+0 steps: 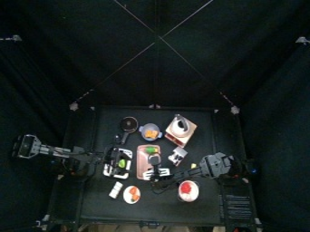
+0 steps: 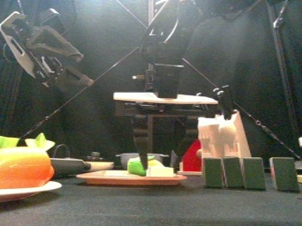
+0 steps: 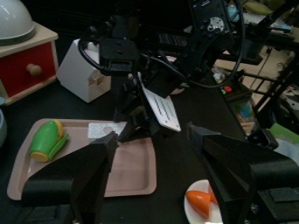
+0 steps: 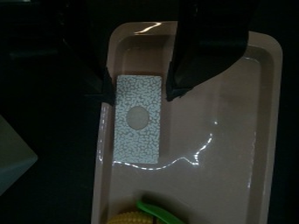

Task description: Grab apple

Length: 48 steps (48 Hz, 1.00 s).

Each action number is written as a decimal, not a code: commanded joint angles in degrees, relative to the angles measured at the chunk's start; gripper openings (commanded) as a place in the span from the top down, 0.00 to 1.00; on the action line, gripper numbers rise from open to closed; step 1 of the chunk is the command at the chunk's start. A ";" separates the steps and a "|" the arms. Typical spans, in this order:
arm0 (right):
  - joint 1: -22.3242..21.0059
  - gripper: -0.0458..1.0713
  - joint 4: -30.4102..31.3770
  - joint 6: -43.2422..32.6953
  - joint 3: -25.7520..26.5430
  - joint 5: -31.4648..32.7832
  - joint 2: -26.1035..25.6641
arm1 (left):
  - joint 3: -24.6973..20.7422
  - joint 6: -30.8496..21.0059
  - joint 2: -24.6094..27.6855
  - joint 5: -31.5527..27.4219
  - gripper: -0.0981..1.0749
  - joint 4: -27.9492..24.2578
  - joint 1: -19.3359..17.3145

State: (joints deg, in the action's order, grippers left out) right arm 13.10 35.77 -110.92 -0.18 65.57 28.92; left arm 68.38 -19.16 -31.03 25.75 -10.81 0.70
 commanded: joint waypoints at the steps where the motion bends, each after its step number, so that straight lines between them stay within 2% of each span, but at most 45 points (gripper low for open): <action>1: -0.35 0.20 0.62 1.23 1.32 0.18 -2.29 | -0.62 0.00 -0.18 0.18 0.08 0.00 -0.09; 13: -0.18 0.20 0.70 10.99 3.34 0.79 -5.10 | -0.62 0.09 -0.09 0.26 0.08 0.00 -0.09; 21: 0.62 0.21 1.93 14.33 3.60 3.78 -7.21 | -0.53 0.00 -0.18 0.18 0.08 0.00 -0.09; 33: 7.47 0.21 2.99 14.50 2.81 10.46 -11.43 | -0.44 0.00 -0.09 0.18 0.08 0.09 -0.09; 48: 17.93 0.21 3.34 13.10 2.90 19.86 -13.71 | -0.44 -0.09 -0.18 0.26 0.08 0.09 -0.09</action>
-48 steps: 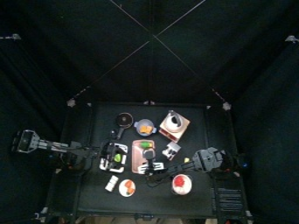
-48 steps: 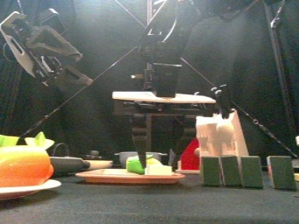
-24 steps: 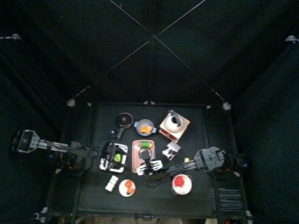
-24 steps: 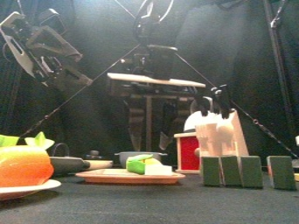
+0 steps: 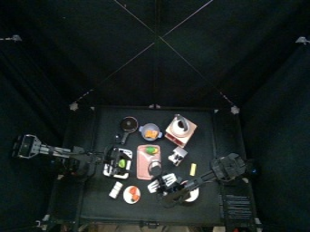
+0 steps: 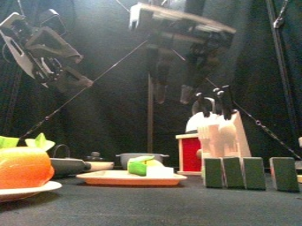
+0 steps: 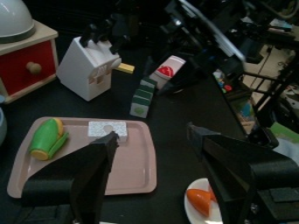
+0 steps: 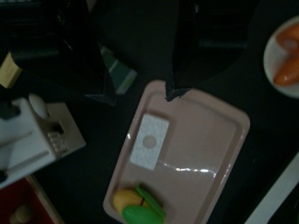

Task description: Grab apple

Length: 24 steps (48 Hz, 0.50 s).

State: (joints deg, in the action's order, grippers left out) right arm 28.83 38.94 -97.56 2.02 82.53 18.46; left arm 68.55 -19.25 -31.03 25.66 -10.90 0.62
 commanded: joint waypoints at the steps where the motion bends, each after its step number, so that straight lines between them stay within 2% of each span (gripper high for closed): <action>1: 2.72 0.21 0.09 -0.35 0.79 3.60 -3.25 | -0.53 0.00 -0.09 0.35 0.08 0.09 0.00; 7: 5.36 0.21 -1.32 -0.97 1.49 8.53 -3.34 | -0.62 0.00 -0.09 0.35 0.08 0.09 0.00; 15: 8.09 0.21 -2.90 -7.82 -0.44 16.44 -4.57 | -0.53 0.00 -0.18 0.35 0.08 0.09 0.00; 24: 11.51 0.21 -4.48 -15.47 -6.33 17.23 -8.17 | -0.53 0.00 -0.18 0.35 0.08 0.09 0.00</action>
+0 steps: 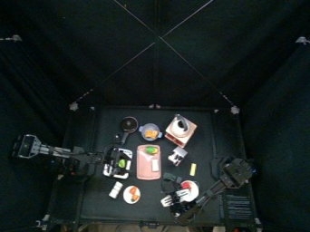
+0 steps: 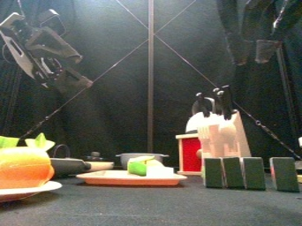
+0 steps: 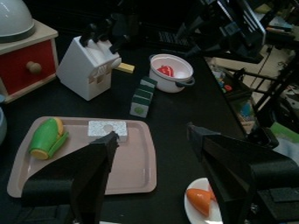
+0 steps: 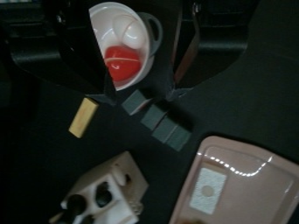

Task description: Grab apple

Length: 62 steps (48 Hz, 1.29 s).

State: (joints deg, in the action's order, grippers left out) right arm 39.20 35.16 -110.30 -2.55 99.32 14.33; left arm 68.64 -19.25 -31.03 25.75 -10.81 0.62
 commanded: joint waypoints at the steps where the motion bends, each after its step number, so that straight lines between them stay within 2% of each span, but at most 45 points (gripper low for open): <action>1: 1.41 0.21 -1.05 -3.43 -2.55 0.35 -4.39 | -0.62 0.00 -0.18 0.26 0.08 0.09 0.00; 12: 2.20 0.21 -5.36 -7.38 -11.78 -5.01 -10.11 | -0.62 0.00 -0.09 0.18 0.08 0.35 0.00; 27: 2.20 0.21 -5.45 -6.24 -21.53 -16.87 -17.75 | -0.35 0.00 -0.18 0.18 0.08 0.35 0.00; 34: 2.72 0.21 -6.06 -6.68 -27.86 -22.68 -23.99 | -0.35 0.00 -0.18 0.26 0.08 0.35 0.00; 44: 2.81 0.21 -3.34 -5.98 -37.27 -37.00 -32.08 | -0.35 0.00 -0.09 0.26 0.08 0.35 0.00; 51: 2.99 0.21 0.00 -5.98 -42.98 -44.21 -37.00 | -0.18 0.00 -0.18 0.26 0.08 0.35 0.00; 62: 1.67 0.21 1.14 -5.98 -47.29 -48.34 -41.84 | -0.09 0.00 -0.18 0.26 0.08 0.44 -0.09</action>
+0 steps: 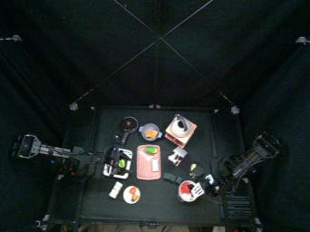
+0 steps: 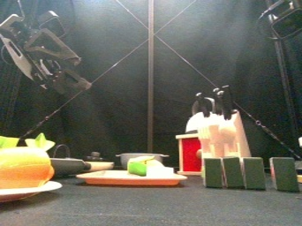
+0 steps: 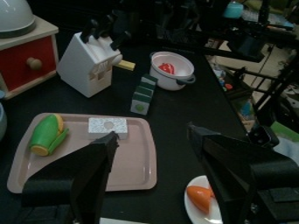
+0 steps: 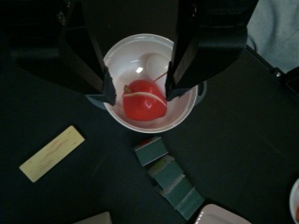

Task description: Grab apple

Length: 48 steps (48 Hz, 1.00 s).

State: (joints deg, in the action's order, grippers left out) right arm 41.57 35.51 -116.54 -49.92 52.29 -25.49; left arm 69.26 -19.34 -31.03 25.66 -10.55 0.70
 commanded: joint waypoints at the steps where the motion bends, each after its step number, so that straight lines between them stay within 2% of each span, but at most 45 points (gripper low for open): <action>1: -0.79 0.21 1.23 0.35 0.18 -1.58 -2.11 | -0.70 0.09 -0.18 0.35 0.08 0.18 -0.18; 7: -0.26 0.21 5.62 0.18 0.79 -3.69 -1.23 | -0.53 0.09 -0.09 0.35 0.08 0.09 -0.09; 12: -0.26 0.21 8.09 0.18 1.76 -5.27 1.85 | -0.53 0.09 -0.18 0.26 0.08 0.09 -0.18; 19: -0.53 0.21 5.54 0.35 4.66 -6.33 7.73 | -0.44 0.00 -0.09 0.35 0.08 0.18 -0.09; 28: 0.09 0.20 2.90 0.53 7.21 -5.98 12.66 | -0.44 0.09 -0.18 0.35 0.08 0.44 -0.18; 40: 0.97 0.19 4.57 1.85 6.33 -4.39 14.68 | -0.53 0.18 -0.18 0.26 0.08 0.53 -0.18; 48: 1.32 0.11 4.31 6.06 5.98 -5.27 14.85 | -0.44 0.18 -0.09 0.35 0.08 0.53 -0.18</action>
State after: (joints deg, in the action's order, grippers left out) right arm 42.80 39.73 -111.88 -44.47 47.37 -10.02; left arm 69.43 -19.25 -31.03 25.66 -10.20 0.62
